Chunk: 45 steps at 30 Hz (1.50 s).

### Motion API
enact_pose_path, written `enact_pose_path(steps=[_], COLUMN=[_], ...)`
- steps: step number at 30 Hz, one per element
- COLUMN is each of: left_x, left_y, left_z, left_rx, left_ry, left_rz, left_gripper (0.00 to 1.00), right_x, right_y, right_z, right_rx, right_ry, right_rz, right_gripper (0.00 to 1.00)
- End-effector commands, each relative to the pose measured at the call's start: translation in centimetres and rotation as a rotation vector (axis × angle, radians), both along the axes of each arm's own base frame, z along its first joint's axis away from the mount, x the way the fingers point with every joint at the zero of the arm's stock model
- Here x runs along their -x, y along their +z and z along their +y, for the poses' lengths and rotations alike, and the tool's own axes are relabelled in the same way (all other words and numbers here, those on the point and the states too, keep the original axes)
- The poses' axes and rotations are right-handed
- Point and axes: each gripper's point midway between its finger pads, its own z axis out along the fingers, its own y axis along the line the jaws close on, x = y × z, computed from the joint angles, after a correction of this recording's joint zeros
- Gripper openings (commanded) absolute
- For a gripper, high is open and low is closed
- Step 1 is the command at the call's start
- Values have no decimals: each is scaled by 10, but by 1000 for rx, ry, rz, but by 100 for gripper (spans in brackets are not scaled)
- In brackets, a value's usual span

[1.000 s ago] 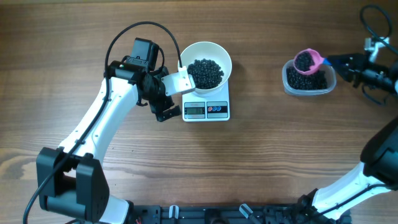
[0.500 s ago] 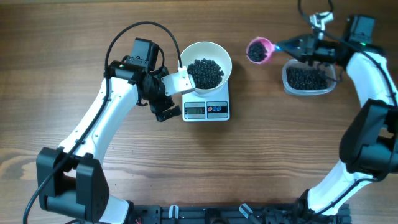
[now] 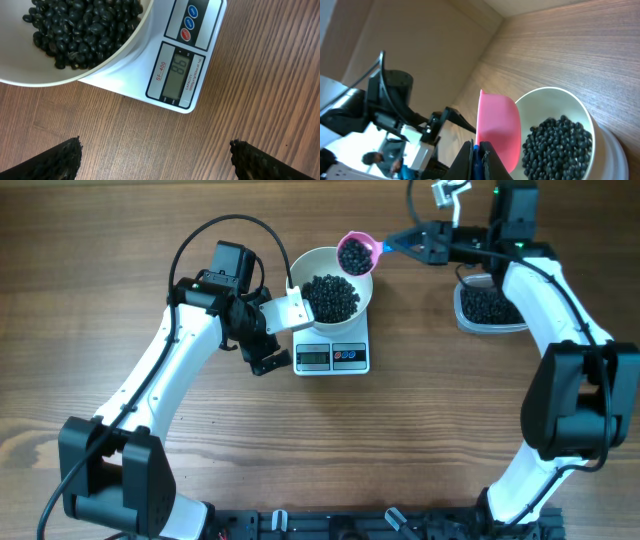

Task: Scoop item into bowl and weigh 150g on scale
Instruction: 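Carry the filled pink scoop left over the white bowl, then tip the scoop to pour the beans into the white bowl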

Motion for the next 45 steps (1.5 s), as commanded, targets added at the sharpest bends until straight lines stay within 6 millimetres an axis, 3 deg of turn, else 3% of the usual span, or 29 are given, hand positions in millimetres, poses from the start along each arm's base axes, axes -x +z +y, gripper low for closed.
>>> enact_pose_path(steps=[1, 7, 12, 20, 26, 35, 39, 42, 45], left_x=[0, 0, 0, 0, 0, 0, 0, 0, 0], left_y=[1, 1, 1, 1, 1, 1, 1, 1, 1], left_z=[-3, -3, -3, -3, -3, -3, -3, -3, -3], left_rx=[19, 19, 19, 19, 19, 19, 19, 19, 19], left_ry=[-19, -19, -19, -19, -19, -19, -19, -19, -19], left_rz=[-1, -1, -1, -1, -1, -1, -1, -1, -1], left_gripper=[100, 100, 100, 100, 100, 100, 100, 100, 100], right_x=[-7, -16, -7, -10, -4, -4, 8, 0, 18], right_y=[-3, -18, -24, 7, -9, -6, -12, -20, -16], right_z=[17, 32, 43, 36, 44, 53, 61, 52, 65], right_rx=[79, 205, 248, 387, 609, 626, 625, 727, 620], right_ry=[-1, -29, 38, -40, -30, -7, 66, 53, 133], right_rz=[-130, -250, -371, -521, -607, -684, -702, -746, -745], right_gripper=[4, 4, 4, 4, 4, 4, 4, 4, 4])
